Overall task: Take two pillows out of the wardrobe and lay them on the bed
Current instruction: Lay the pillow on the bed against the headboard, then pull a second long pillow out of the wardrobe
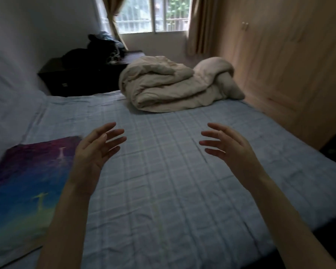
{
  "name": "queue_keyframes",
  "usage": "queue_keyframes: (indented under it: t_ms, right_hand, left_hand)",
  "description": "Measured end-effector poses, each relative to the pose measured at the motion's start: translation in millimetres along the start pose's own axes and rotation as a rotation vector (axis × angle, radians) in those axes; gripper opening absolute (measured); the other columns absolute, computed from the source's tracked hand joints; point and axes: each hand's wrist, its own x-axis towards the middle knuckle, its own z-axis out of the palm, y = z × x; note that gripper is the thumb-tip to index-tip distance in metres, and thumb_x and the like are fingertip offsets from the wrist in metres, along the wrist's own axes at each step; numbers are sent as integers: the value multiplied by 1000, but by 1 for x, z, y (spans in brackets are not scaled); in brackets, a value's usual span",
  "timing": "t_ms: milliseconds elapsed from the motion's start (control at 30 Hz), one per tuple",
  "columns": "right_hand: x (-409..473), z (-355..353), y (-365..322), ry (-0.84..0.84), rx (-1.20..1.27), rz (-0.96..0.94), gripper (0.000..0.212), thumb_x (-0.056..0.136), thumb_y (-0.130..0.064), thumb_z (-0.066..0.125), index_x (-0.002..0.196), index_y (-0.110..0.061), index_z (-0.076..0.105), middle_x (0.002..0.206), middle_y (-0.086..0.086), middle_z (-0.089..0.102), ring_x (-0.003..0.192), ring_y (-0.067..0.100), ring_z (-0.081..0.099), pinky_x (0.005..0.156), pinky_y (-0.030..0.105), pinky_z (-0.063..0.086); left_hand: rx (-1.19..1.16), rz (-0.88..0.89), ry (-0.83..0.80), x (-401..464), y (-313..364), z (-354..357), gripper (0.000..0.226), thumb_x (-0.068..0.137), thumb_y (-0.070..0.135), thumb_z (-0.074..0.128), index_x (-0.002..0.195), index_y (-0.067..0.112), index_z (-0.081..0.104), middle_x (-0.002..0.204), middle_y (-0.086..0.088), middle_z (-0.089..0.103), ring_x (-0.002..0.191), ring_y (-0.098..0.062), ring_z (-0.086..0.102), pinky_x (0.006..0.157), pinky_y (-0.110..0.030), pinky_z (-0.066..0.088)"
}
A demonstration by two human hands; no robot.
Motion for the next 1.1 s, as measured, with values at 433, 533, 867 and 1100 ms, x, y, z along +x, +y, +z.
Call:
queue_keyframes:
  t_ms: [433, 533, 867, 1100]
  right_hand:
    - [-116, -241, -39, 427, -23, -15, 36, 75, -44, 53, 105, -27, 60, 107, 3, 66, 98, 20, 66, 83, 32, 52]
    - [-138, -274, -41, 532, -41, -9, 38, 74, -44, 51, 107, -26, 59, 108, 4, 65, 99, 21, 65, 88, 36, 51]
    - [-169, -386, -34, 838, -44, 21, 33, 78, -43, 52, 107, -28, 60, 109, 5, 66, 99, 19, 66, 83, 32, 50]
    - [-156, -474, -33, 1028, -79, 60, 22, 92, -19, 47, 112, -22, 57, 99, 3, 68, 90, 17, 67, 78, 27, 53]
  left_hand:
    - [-145, -120, -408, -10, -60, 308, 28, 91, 24, 39, 106, 23, 63, 101, 3, 72, 102, -18, 66, 84, -27, 47]
    - [-148, -135, -509, -14, -70, 355, 31, 83, 30, 43, 107, 23, 63, 105, 0, 70, 103, -19, 65, 81, -24, 49]
    - [-181, -204, -747, 0, -114, 507, 32, 80, 29, 44, 106, 23, 64, 99, 4, 72, 102, -18, 66, 78, -21, 51]
    - [-136, -231, -850, 48, -150, 599, 28, 92, 16, 40, 104, 24, 64, 99, 3, 71, 96, -15, 68, 84, -30, 46]
